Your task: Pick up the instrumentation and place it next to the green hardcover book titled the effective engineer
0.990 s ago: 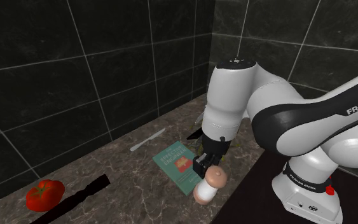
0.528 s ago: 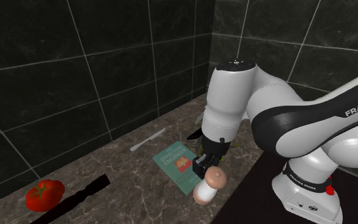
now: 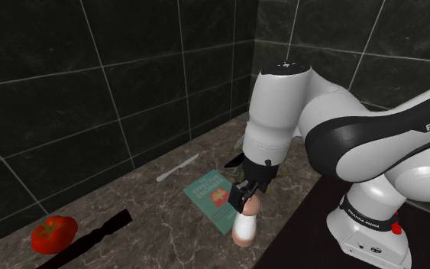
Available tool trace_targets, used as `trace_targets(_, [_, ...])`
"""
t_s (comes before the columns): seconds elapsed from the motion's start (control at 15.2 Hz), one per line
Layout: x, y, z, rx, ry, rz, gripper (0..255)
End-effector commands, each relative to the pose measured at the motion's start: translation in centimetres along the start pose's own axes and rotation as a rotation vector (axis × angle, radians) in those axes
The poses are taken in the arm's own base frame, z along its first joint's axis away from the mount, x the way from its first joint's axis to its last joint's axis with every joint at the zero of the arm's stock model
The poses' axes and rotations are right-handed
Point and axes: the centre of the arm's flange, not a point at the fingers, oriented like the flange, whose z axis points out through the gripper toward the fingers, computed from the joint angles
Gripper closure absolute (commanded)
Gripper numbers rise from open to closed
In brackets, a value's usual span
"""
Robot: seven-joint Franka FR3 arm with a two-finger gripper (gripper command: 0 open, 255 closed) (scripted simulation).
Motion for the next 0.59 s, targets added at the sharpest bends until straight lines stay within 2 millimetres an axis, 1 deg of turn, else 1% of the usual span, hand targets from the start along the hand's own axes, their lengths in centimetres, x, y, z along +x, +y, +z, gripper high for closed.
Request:
trace_targets(0.0, [0.0, 0.1, -2.3, -0.001, -0.002, 0.000, 0])
trace_targets(0.07, [0.0, 0.1, -3.3, -0.001, -0.002, 0.000, 0])
trace_targets(0.53, [0.0, 0.1, -3.3, -0.001, -0.002, 0.000, 0])
